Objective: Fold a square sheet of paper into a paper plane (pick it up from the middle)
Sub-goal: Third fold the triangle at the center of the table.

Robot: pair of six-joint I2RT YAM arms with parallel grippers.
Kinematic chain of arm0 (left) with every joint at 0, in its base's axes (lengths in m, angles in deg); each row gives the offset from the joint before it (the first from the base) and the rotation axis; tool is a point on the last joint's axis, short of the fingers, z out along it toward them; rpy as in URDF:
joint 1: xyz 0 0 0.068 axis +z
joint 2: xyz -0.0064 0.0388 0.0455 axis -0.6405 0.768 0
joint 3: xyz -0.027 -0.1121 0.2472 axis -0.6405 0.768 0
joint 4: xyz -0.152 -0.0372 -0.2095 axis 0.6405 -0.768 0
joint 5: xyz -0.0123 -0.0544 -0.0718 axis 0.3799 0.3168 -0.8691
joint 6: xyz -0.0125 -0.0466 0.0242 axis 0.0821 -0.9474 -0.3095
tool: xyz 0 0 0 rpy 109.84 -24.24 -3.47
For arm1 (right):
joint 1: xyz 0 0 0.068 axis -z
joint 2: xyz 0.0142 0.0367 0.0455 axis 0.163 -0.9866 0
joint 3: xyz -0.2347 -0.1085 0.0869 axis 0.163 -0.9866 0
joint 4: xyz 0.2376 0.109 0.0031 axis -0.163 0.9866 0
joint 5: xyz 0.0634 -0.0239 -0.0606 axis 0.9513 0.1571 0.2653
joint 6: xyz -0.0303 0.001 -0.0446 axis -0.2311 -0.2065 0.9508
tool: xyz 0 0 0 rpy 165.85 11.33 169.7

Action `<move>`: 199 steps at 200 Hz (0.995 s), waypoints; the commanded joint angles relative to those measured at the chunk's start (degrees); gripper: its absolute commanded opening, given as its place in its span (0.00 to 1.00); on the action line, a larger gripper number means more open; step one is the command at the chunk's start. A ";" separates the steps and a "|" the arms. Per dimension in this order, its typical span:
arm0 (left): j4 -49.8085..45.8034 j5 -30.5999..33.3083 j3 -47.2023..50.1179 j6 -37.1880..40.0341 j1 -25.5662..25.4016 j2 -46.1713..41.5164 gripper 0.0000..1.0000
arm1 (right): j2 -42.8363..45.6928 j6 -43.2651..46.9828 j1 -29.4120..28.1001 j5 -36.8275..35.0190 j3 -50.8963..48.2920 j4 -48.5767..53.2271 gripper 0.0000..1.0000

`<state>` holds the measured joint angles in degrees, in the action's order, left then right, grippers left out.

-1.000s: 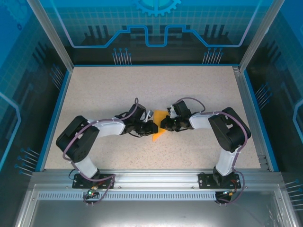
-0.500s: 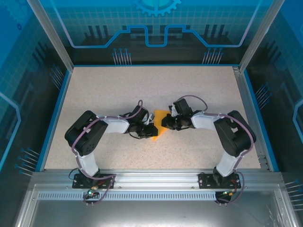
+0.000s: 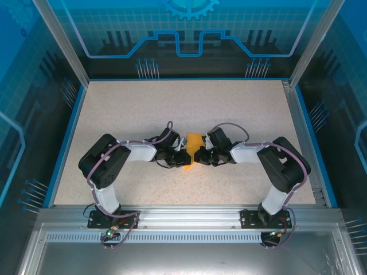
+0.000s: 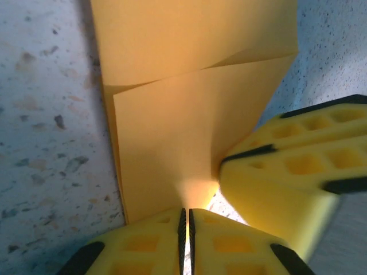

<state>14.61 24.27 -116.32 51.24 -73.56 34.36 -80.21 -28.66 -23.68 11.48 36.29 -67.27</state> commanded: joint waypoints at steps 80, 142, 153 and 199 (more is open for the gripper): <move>-6.41 3.99 1.03 2.58 0.33 1.99 0.11 | -3.47 1.90 7.62 -0.08 -1.31 -1.60 0.11; -6.00 3.63 1.01 2.58 0.31 2.65 0.10 | -5.26 3.72 14.56 0.50 -1.94 -5.17 0.11; -6.09 3.55 1.13 2.58 0.26 2.60 0.10 | -5.08 3.80 15.74 0.79 -2.20 -5.62 0.11; -5.86 3.06 1.41 2.80 0.32 2.26 0.10 | -2.77 5.40 17.74 0.27 -1.70 -5.54 0.15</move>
<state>14.35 24.66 -116.32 52.42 -73.56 34.42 -82.90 -26.41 -8.66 19.26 35.28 -73.26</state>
